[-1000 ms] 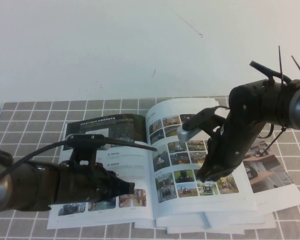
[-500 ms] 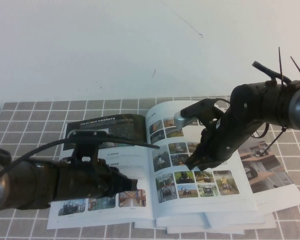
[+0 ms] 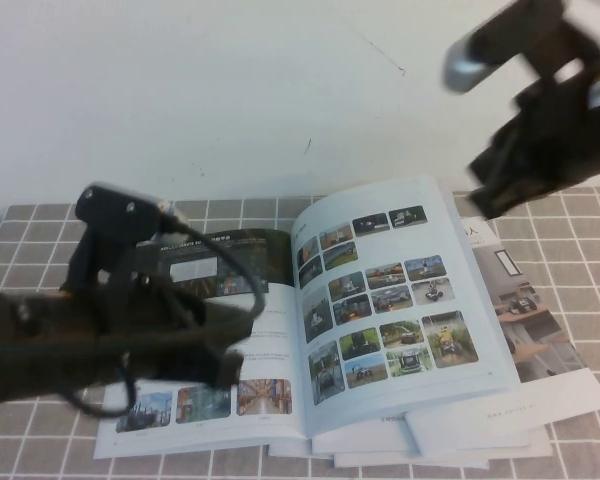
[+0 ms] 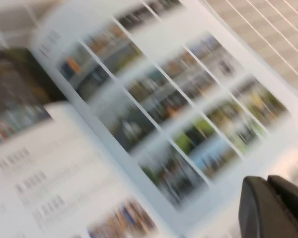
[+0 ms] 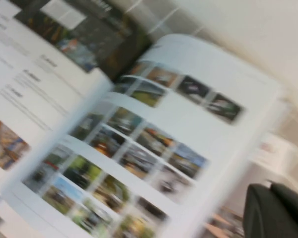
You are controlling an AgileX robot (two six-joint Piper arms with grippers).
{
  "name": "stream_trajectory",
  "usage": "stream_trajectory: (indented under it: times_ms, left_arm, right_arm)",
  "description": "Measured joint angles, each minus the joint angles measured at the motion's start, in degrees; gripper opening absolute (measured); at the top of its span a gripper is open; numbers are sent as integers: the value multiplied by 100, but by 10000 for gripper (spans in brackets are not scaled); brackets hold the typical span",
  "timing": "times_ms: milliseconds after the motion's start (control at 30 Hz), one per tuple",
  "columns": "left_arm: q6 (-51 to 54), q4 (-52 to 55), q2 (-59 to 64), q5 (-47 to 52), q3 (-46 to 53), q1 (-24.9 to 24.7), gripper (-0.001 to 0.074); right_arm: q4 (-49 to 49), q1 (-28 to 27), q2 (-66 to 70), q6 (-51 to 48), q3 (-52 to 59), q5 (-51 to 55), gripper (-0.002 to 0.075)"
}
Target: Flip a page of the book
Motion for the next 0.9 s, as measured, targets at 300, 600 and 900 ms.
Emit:
stream_trajectory:
  times_ms: [300,600,900]
  left_arm:
    - [-1818,2197,-1499,1069,0,726,-2]
    - [-1951,2686,-2811,742,0,1199,-2]
    - [-1951,2896,-3309,237,369,1199,-2]
  right_arm:
    - [-1028,0,-2119,432,596,1022,-1]
    - [-1547,0,-4354,1407,2989,782,-1]
    - [-1598,0,-6174,2044,5208,-257,-2]
